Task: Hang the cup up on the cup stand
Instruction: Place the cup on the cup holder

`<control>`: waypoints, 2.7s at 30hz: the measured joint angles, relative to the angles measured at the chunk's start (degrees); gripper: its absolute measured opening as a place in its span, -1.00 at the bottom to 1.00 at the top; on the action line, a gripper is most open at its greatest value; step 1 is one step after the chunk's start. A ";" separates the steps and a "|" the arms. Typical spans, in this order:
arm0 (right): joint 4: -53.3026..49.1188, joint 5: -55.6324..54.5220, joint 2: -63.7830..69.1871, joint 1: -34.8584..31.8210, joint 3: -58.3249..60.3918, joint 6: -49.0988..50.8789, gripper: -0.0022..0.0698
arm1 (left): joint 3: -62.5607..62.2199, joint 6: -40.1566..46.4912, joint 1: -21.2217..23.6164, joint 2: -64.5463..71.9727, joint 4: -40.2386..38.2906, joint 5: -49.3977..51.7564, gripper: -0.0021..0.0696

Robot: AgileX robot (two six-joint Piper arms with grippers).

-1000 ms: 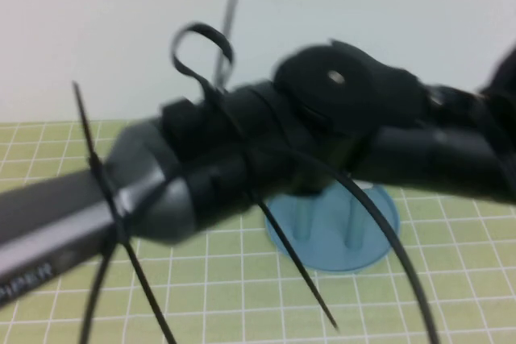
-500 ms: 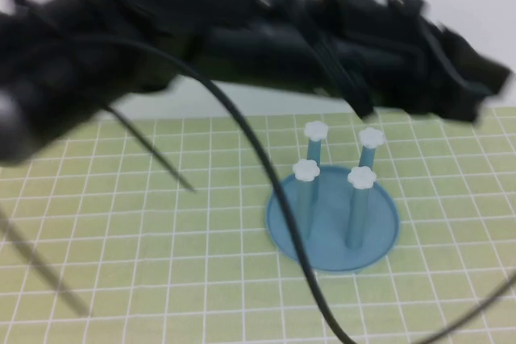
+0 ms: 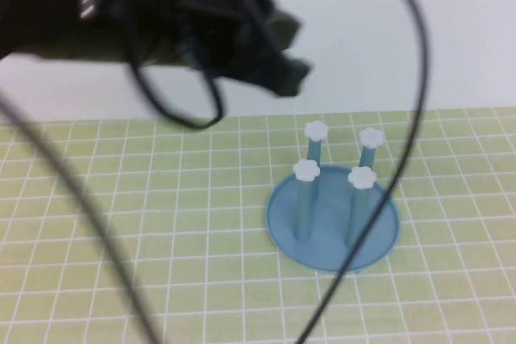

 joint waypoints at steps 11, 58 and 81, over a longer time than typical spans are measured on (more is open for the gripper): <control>-20.80 -9.35 23.54 0.00 -18.95 -0.84 0.68 | 13.53 -14.97 0.00 -13.56 19.31 -2.58 -0.94; -32.72 -0.37 72.89 13.74 -54.89 -19.19 0.68 | 21.14 -25.60 0.00 -21.59 34.00 -2.63 -0.94; -32.82 2.37 74.70 16.00 -54.91 -21.73 0.87 | 26.45 -26.90 11.30 -29.25 29.36 -10.18 -0.94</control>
